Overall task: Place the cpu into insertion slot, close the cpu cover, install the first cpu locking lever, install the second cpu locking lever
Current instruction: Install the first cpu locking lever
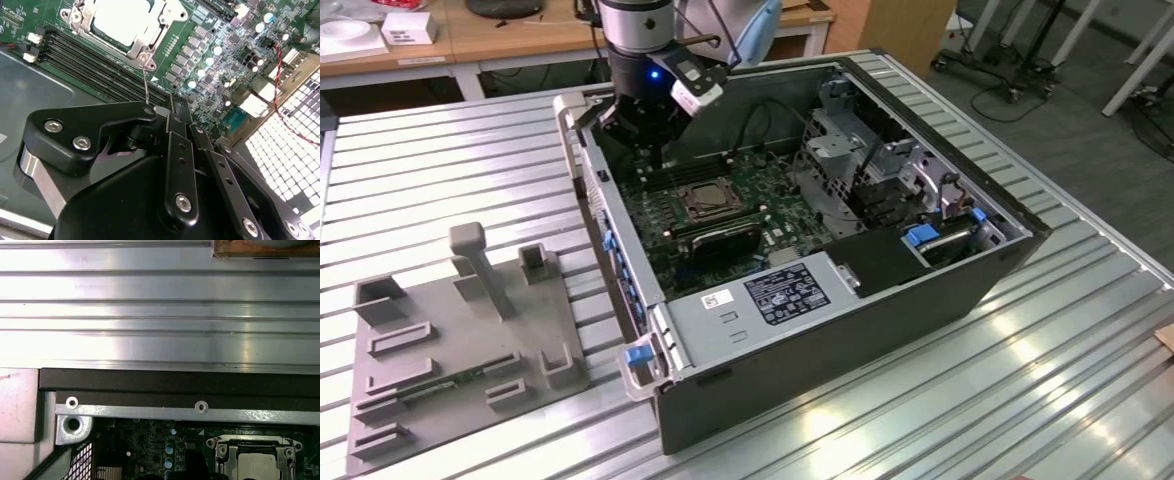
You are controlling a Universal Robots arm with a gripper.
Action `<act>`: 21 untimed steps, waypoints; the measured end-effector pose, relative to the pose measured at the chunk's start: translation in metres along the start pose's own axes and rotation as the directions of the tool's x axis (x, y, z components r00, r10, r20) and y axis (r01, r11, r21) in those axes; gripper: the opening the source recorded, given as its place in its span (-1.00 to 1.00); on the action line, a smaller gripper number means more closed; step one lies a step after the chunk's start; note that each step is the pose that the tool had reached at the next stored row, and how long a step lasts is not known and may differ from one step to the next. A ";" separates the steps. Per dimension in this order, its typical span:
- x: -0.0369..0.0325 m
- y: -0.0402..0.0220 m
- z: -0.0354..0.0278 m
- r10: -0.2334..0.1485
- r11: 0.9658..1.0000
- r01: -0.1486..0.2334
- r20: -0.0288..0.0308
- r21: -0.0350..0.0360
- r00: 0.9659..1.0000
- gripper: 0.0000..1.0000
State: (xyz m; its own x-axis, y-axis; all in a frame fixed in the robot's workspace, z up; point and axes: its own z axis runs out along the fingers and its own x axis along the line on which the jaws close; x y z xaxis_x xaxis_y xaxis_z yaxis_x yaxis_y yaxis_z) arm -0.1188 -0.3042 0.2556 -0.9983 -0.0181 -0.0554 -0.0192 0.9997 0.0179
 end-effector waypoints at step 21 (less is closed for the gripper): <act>-0.0061 -0.0002 0.0048 0.002 1.000 -0.002 0.001 -0.030 1.000 -0.79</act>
State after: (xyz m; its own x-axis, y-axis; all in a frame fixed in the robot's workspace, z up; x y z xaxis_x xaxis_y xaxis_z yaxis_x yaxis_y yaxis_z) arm -0.1125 -0.3042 0.2511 -0.9983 -0.0164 -0.0568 -0.0191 0.9987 0.0477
